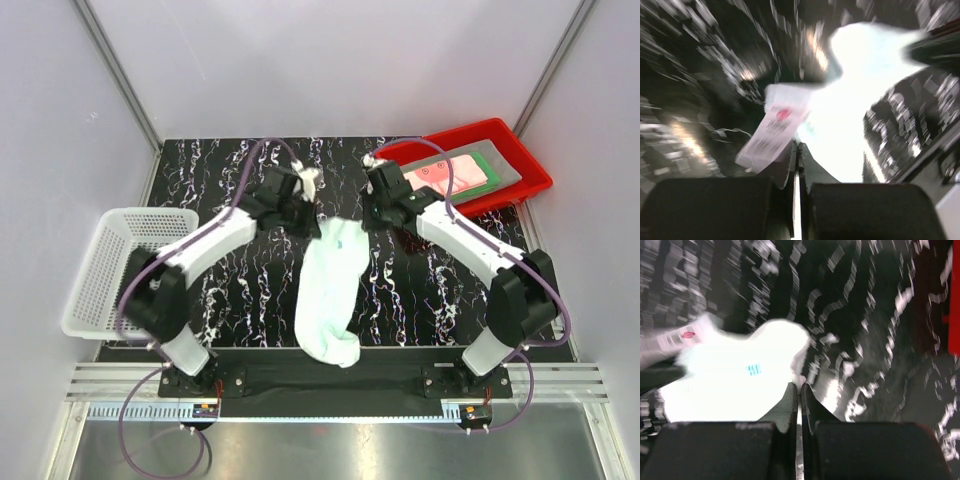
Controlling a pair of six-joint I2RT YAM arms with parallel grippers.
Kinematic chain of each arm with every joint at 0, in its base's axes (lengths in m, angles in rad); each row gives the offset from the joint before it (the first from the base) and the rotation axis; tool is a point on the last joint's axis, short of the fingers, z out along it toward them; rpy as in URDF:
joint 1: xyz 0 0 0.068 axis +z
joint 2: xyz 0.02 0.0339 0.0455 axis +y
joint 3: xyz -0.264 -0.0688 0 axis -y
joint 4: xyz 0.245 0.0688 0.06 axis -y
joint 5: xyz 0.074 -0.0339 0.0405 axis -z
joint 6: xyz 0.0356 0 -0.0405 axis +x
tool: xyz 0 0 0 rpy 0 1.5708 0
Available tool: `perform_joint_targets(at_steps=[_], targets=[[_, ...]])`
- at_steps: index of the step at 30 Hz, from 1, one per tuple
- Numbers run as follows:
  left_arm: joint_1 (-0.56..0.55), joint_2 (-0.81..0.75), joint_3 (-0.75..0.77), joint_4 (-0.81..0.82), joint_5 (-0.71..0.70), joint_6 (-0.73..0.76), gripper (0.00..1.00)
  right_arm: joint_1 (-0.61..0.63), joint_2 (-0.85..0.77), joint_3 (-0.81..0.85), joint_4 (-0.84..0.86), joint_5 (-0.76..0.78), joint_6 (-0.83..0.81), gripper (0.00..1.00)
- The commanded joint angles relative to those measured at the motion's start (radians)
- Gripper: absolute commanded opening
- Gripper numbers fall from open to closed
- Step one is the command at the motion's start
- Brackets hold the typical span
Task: Fold and stack the towels
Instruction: Flatten out the crumpled towel
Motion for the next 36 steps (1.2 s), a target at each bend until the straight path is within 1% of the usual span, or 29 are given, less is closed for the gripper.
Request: perform_joint_targets(at_steps=[1, 3, 4, 6, 7, 10, 11, 13, 14, 16, 17, 19, 20, 21, 23, 25, 30, 32, 34, 36], targets=[[0.004, -0.233, 0.038, -0.036, -0.161, -0.025, 0.0, -0.002, 0.01, 0.12, -0.037, -0.085, -0.039, 0.0], [-0.007, -0.301, -0.02, -0.013, -0.169, -0.063, 0.0, -0.002, 0.001, 0.099, -0.029, -0.095, -0.033, 0.0], [-0.013, -0.344, -0.086, 0.001, -0.171, -0.082, 0.0, -0.003, -0.006, 0.085, -0.03, -0.084, -0.016, 0.0], [-0.034, -0.359, -0.163, 0.035, -0.165, -0.146, 0.0, -0.003, -0.011, 0.028, -0.034, -0.08, -0.01, 0.0], [-0.042, -0.362, -0.244, 0.059, -0.154, -0.161, 0.0, -0.003, -0.019, 0.003, -0.024, -0.071, -0.009, 0.0], [-0.059, -0.346, -0.349, 0.136, -0.146, -0.252, 0.0, -0.003, -0.037, -0.093, -0.001, -0.061, -0.016, 0.0], [-0.059, -0.326, -0.395, 0.159, -0.135, -0.293, 0.0, -0.003, -0.04, -0.128, 0.002, -0.035, -0.019, 0.0], [-0.061, -0.31, -0.424, 0.157, -0.152, -0.332, 0.0, -0.005, -0.049, -0.15, 0.002, -0.008, -0.038, 0.0], [-0.061, -0.304, -0.438, 0.157, -0.152, -0.35, 0.03, -0.005, -0.051, -0.167, 0.005, 0.002, -0.042, 0.0], [-0.059, -0.303, -0.43, 0.161, -0.14, -0.346, 0.19, -0.006, -0.056, -0.182, 0.013, 0.006, -0.05, 0.0], [-0.059, -0.303, -0.414, 0.127, -0.144, -0.327, 0.32, -0.008, -0.053, -0.193, 0.009, 0.006, -0.055, 0.0], [-0.059, -0.3, -0.343, 0.079, -0.167, -0.291, 0.4, -0.008, -0.048, -0.208, 0.012, 0.005, -0.055, 0.0], [-0.053, -0.295, -0.317, 0.038, -0.196, -0.243, 0.48, -0.008, -0.051, -0.23, 0.019, 0.003, -0.055, 0.0], [-0.044, -0.274, -0.259, 0.017, -0.212, -0.225, 0.51, -0.008, -0.05, -0.239, 0.02, 0.008, -0.052, 0.0], [-0.009, -0.242, -0.216, -0.011, -0.206, -0.183, 0.51, -0.016, -0.039, -0.25, 0.006, 0.063, -0.03, 0.0], [0.011, -0.191, -0.173, -0.017, -0.183, -0.171, 0.51, -0.019, -0.027, -0.251, 0.003, 0.062, -0.024, 0.0], [0.021, -0.111, -0.179, 0.047, -0.083, -0.096, 0.51, -0.02, -0.026, -0.262, 0.031, 0.028, -0.027, 0.0], [0.025, -0.053, -0.174, 0.059, -0.049, -0.064, 0.51, -0.019, -0.031, -0.264, 0.031, 0.028, -0.032, 0.0], [0.025, -0.018, -0.168, 0.073, 0.007, -0.045, 0.49, -0.02, -0.03, -0.265, 0.032, 0.025, -0.036, 0.0], [0.024, 0.021, -0.167, 0.084, 0.02, -0.048, 0.47, -0.019, -0.031, -0.265, 0.036, 0.022, -0.039, 0.0]])
